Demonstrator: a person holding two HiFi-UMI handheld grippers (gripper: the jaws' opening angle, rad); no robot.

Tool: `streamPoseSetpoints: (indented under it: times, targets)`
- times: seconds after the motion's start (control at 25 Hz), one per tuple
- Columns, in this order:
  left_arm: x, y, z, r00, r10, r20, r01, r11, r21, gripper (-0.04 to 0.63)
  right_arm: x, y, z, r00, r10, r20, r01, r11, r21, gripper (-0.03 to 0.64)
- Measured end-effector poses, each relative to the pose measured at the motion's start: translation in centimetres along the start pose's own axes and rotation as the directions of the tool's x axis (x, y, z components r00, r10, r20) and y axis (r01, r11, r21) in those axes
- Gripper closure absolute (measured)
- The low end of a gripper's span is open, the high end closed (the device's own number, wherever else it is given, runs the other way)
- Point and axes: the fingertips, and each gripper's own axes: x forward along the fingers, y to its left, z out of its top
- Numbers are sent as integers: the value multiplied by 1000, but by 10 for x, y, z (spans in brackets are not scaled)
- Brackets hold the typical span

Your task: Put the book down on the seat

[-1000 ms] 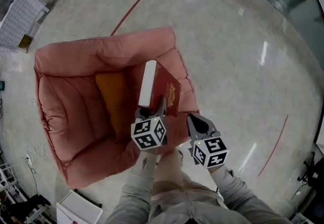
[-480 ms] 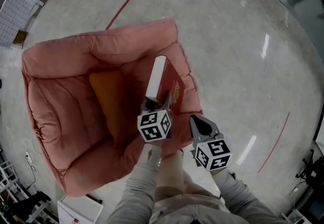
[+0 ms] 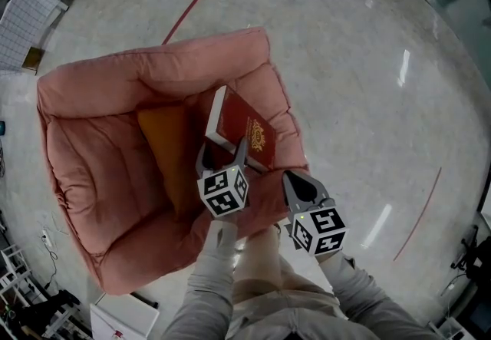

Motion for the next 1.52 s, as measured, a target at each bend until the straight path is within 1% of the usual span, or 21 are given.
streamPoseSetpoints:
  times: [0.12, 0.32, 0.4, 0.52, 0.56, 0.6, 0.64, 0.68, 0.72, 0.88, 1.08, 1.28, 1.52]
  targets:
    - [-12, 7, 6, 1000, 21, 19, -21, 1000, -18, 196, -3, 5, 3, 1000, 11, 6, -11, 1000, -9, 617]
    - [-38, 5, 11, 999, 23, 39, -22, 999, -30, 196, -12, 20, 8, 999, 33, 24, -33, 999, -30, 617]
    - [-50, -1, 11, 999, 11, 38, -10, 1000, -15, 196, -17, 26, 10, 999, 42, 34, -40, 998, -41, 617]
    - [-70, -11, 10, 999, -9, 33, 8, 999, 33, 199, -24, 36, 12, 998, 51, 47, -48, 997, -57, 617]
    - [-79, -12, 11, 999, -4, 41, 2, 999, 40, 228, -26, 40, 13, 997, 55, 51, -52, 997, -63, 617]
    - [-88, -12, 14, 998, 12, 58, -14, 999, 40, 344, -29, 43, 14, 997, 59, 55, -55, 996, -69, 617]
    - [-98, -12, 17, 996, 31, 80, -34, 999, 35, 475, -32, 46, 15, 996, 62, 60, -58, 996, -74, 617]
    - [-107, -12, 20, 994, 44, 100, -47, 998, 30, 577, -35, 48, 16, 996, 65, 65, -60, 995, -79, 617]
    - [-115, -13, 23, 992, 46, 114, -49, 999, 24, 589, -39, 50, 17, 995, 68, 69, -62, 995, -83, 617]
    - [-143, -21, 30, 990, 24, 140, -26, 1000, 16, 591, -51, 59, 18, 993, 79, 87, -70, 993, -100, 617]
    - [-176, -32, 37, 988, 17, 156, -25, 998, 53, 591, -70, 68, 17, 991, 89, 102, -77, 990, -117, 617]
    - [-201, -41, 33, 989, -2, 151, -7, 998, 60, 591, -85, 74, 14, 990, 93, 111, -77, 988, -137, 617]
    - [-229, -53, 18, 991, -29, 131, 21, 998, 60, 591, -105, 81, 11, 986, 97, 132, -75, 984, -160, 617]
